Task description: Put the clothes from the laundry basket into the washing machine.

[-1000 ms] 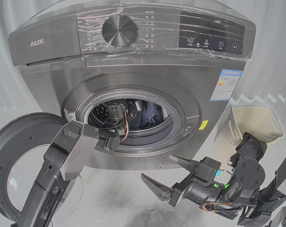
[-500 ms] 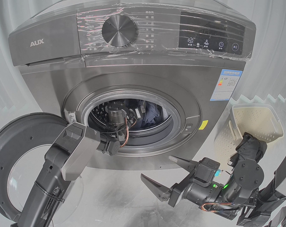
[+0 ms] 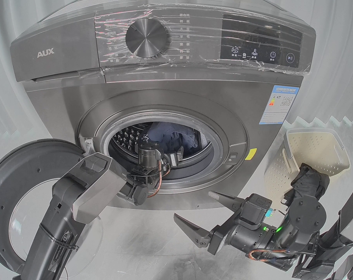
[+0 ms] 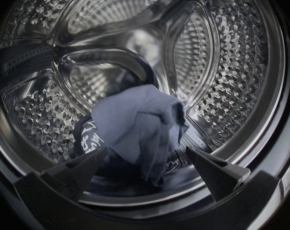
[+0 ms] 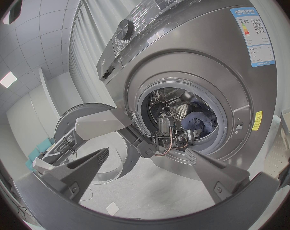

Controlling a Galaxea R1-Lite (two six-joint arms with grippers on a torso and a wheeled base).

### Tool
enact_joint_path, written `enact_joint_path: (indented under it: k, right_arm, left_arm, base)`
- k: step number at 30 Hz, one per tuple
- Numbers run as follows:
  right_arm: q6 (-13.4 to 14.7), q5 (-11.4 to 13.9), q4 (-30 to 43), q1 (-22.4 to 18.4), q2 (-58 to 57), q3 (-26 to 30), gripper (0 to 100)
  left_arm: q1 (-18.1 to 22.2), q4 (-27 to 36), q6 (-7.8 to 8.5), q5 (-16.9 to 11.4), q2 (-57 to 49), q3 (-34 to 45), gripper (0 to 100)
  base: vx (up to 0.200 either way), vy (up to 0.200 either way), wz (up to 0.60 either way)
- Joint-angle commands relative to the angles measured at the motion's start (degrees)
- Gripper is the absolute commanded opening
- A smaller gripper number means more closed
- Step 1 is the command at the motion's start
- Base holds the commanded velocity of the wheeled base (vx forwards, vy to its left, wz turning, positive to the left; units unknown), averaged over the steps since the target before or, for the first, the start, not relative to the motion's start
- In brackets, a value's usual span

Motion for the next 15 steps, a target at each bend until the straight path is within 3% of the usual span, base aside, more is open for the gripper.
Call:
enact_joint_path:
  k: [1,5,8,15]
  right_arm:
    - [0.0,-0.01,-0.02,0.03,-0.18,0.01,100]
    - [0.0,-0.01,-0.02,-0.15,-0.27,0.01,100]
    - [0.0,-0.01,-0.02,-0.06,-0.27,0.01,100]
    - [0.09,-0.01,-0.02,0.12,-0.27,0.19,100]
  left_arm:
    - [-0.55,-0.86,-0.08,0.03,-4.89,3.69,100]
    - [-2.04,-2.01,0.09,-0.14,-10.78,10.02,100]
    - [-4.42,-3.85,0.18,-0.84,-16.85,20.13,100]
    - [-8.55,-12.73,0.18,-0.84,-23.09,37.0,100]
  base:
    - [0.0,0.0,0.0]
    - [0.0,0.0,0.0]
    - [0.0,0.0,0.0]
    - [0.0,0.0,0.0]
